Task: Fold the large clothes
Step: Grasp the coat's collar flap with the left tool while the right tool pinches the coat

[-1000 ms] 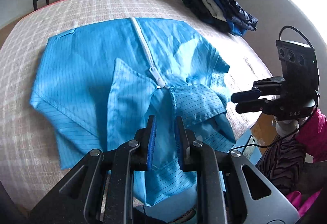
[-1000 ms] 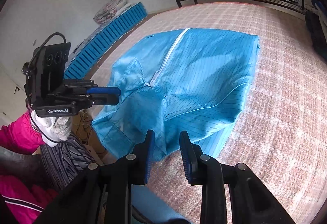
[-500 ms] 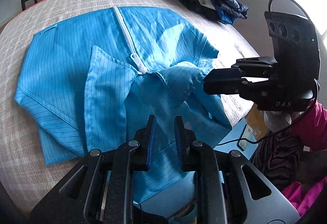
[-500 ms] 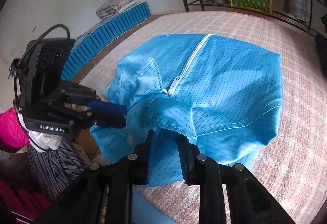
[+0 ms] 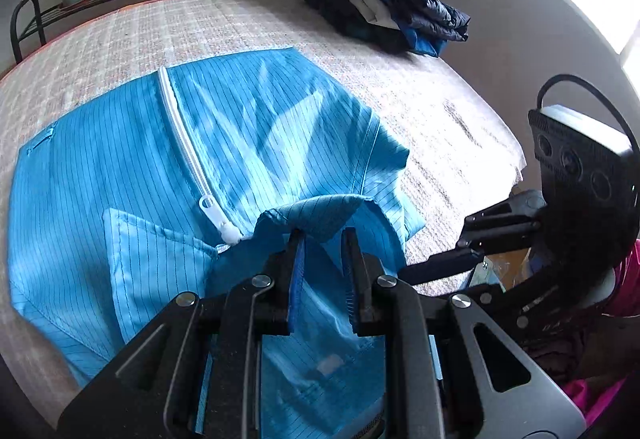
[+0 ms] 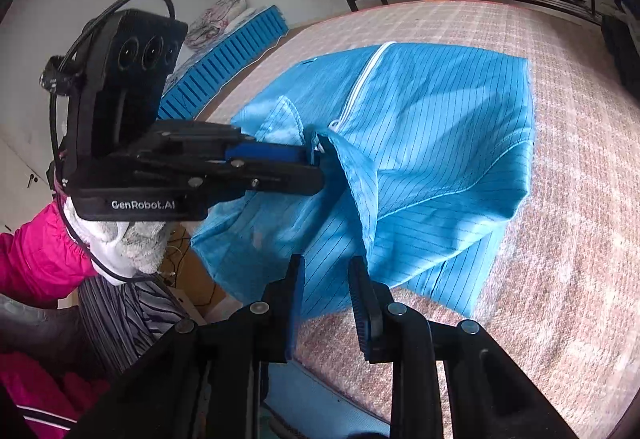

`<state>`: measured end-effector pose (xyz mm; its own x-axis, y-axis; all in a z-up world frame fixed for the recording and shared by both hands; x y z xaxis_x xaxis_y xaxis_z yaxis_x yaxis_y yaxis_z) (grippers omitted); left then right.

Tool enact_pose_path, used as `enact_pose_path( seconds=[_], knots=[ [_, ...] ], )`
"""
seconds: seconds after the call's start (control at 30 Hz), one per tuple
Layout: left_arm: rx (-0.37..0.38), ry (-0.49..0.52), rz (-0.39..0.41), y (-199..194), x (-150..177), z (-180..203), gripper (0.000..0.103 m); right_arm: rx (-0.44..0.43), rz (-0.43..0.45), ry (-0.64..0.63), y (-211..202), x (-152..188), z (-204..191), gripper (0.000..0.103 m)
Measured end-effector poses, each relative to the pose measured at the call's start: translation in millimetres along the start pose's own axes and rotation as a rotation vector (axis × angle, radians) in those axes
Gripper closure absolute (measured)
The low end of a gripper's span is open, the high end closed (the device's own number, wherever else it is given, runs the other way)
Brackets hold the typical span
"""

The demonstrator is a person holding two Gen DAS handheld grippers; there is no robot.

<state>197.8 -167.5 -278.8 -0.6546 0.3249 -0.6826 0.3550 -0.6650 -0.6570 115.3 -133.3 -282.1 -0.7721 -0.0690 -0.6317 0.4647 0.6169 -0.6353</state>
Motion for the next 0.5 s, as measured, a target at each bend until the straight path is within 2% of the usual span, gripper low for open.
enact_pose_path(
  seconds=[0.1,0.23,0.27,0.4,0.5],
  knots=[
    [0.018,0.001,0.010,0.6,-9.1,4.4,0.086,0.014,-0.021,-0.026,4.9,7.5,-5.8,0.080],
    [0.010,0.002,0.020,-0.7,-19.1,0.0,0.086,0.045,0.022,-0.043,1.0,3.2,-17.3,0.068],
    [0.012,-0.008,0.022,-1.1,-20.5,-2.7,0.086,0.059,0.030,-0.054,1.6,2.6,-18.8,0.068],
    [0.017,-0.021,0.013,-2.3,-19.1,-8.2,0.086,0.215,0.011,-0.175,13.8,4.4,-20.5,0.069],
    [0.024,-0.008,0.009,-3.5,-18.0,-6.0,0.086,0.301,-0.026,-0.240,21.7,13.5,-19.4,0.080]
  ],
)
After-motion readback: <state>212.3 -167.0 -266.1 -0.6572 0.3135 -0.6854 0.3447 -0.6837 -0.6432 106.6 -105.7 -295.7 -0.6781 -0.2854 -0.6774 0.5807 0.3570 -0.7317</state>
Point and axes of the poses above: each gripper's, at about its wrist camera, not at the fingertips, and y roughly the way its jaws point, z to its right, x to its underside, the point moved 9 cm from there along y, roughly the way its jaws point, and after that the axes turned 11 degrees about z, right-handed, at the moved point
